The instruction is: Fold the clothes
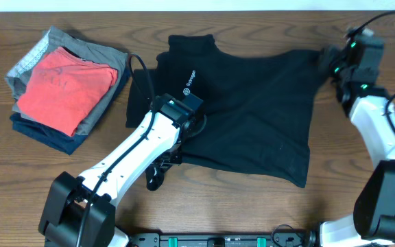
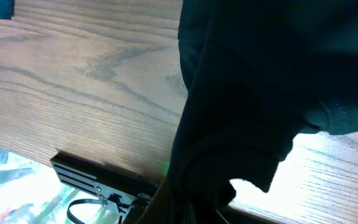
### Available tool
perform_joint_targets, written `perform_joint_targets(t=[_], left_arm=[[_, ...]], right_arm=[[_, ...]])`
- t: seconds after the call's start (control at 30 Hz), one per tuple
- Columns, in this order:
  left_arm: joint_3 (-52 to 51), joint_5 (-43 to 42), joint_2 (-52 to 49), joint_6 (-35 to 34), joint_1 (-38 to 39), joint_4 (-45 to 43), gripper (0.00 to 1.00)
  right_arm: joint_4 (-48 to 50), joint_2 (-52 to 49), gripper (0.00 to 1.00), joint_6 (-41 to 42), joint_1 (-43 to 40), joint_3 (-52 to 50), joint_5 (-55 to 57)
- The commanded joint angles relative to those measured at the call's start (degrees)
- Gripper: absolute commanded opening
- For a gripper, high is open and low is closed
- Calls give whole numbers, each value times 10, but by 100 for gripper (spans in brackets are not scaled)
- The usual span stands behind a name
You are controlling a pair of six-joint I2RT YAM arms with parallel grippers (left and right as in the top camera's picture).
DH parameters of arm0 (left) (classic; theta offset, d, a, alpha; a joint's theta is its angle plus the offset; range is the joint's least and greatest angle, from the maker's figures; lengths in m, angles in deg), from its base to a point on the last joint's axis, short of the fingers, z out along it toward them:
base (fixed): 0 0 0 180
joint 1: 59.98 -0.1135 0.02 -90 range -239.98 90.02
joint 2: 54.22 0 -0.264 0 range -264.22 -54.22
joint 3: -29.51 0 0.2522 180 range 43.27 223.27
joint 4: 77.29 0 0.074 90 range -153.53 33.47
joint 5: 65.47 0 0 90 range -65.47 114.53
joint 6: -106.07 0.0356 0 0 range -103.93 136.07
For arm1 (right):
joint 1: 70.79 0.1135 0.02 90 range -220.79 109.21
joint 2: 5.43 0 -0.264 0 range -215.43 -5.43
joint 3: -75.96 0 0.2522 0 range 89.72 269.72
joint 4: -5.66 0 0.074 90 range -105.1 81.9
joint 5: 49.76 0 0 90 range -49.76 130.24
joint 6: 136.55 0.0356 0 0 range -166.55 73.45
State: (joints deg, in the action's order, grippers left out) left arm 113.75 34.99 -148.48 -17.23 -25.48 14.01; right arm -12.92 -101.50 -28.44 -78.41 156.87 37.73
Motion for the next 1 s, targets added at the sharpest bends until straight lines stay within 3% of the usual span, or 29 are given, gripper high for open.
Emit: perform_joint_targets(t=[0.0,0.3,0.5,0.63,0.8,0.97], left_arm=[[0,0,13,-14,-3,-1,6],[0,1,13,-13,-3,-8,6],[0,1,12,-13,-3,-31,6],[0,1,12,-13,-3,-37,6],[0,1,12,-13,-3,-37,6],[0,1,12,-13,-3,-40,6]], right_arm=[[-40,8,99,-25,-3,22,31],[-432,8,99,-25,4,18,-4],[-600,8,99,-25,7,-4,-79],[-595,8,91,-40,22,-47,-118],[-560,8,53,-90,69,-110,-222],[-490,8,50,-34,101,-155,-164]])
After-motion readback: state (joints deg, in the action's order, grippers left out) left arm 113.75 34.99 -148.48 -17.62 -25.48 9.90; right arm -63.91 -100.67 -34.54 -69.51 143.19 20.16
